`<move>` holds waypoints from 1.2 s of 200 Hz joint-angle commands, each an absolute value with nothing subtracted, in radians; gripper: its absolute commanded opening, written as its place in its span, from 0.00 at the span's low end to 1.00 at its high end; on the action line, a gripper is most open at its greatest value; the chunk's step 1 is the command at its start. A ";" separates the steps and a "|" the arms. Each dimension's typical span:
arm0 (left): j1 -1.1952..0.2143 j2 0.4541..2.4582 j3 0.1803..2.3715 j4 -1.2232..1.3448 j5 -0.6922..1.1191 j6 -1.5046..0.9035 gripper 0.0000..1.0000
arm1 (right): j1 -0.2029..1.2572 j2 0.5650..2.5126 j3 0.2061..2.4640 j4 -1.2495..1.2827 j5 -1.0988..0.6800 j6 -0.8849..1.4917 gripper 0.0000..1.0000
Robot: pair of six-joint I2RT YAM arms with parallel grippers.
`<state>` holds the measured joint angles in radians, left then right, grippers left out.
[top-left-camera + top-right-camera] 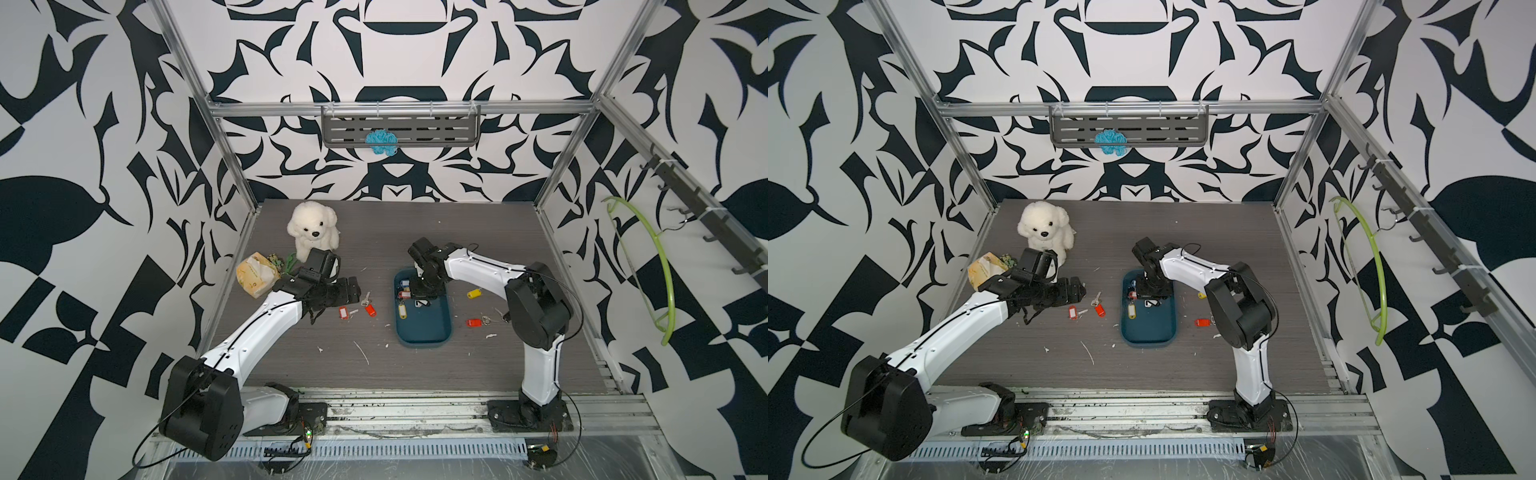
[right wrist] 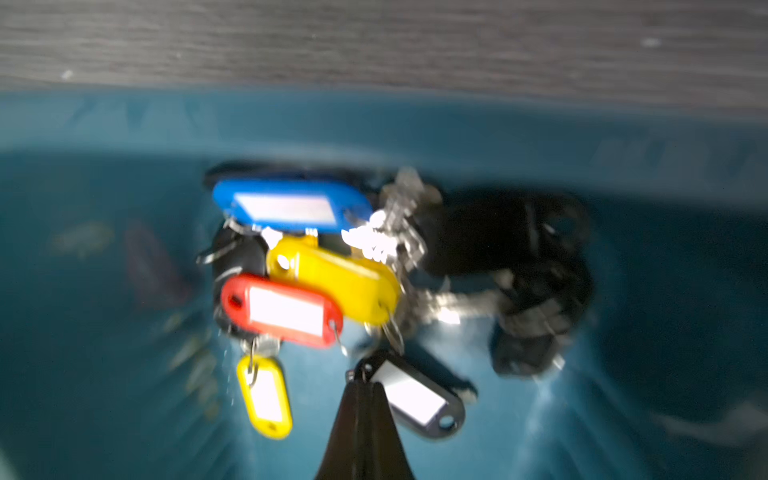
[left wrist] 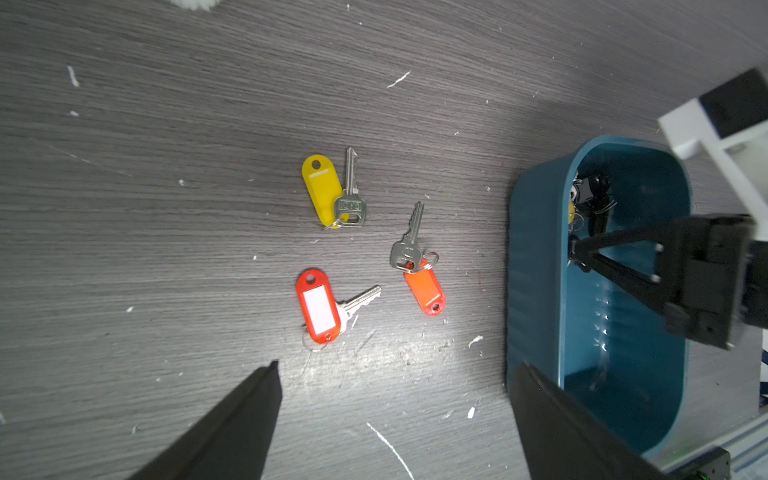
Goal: Take the keys out of the storage box
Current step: Pick up the key from the storage box, then place the key at the center of the board.
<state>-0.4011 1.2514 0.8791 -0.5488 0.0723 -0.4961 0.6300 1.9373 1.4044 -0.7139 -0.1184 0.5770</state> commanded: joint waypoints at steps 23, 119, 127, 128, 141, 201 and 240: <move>-0.400 1.248 0.892 -0.543 0.086 -0.479 0.94 | 0.634 1.806 1.384 -0.753 -0.089 0.589 0.00; -0.400 1.253 0.891 -0.539 0.097 -0.479 0.94 | 0.397 1.572 1.362 -0.837 -0.064 0.501 0.00; -0.400 1.253 0.890 -0.539 0.097 -0.479 0.94 | 0.346 1.553 1.346 -0.840 -0.075 0.482 0.00; -0.400 1.253 0.891 -0.540 0.098 -0.479 0.94 | 0.338 1.549 1.344 -0.840 -0.077 0.481 0.00; -0.400 1.255 0.890 -0.536 0.099 -0.480 0.94 | 0.253 1.528 1.322 -0.844 -0.096 0.449 0.00; -0.399 1.267 0.893 -0.538 0.109 -0.479 0.94 | 0.006 1.536 1.259 -0.831 -0.117 0.381 0.00; -0.400 1.267 0.896 -0.540 0.117 -0.479 0.93 | -0.056 1.605 1.214 -0.786 -0.105 0.408 0.00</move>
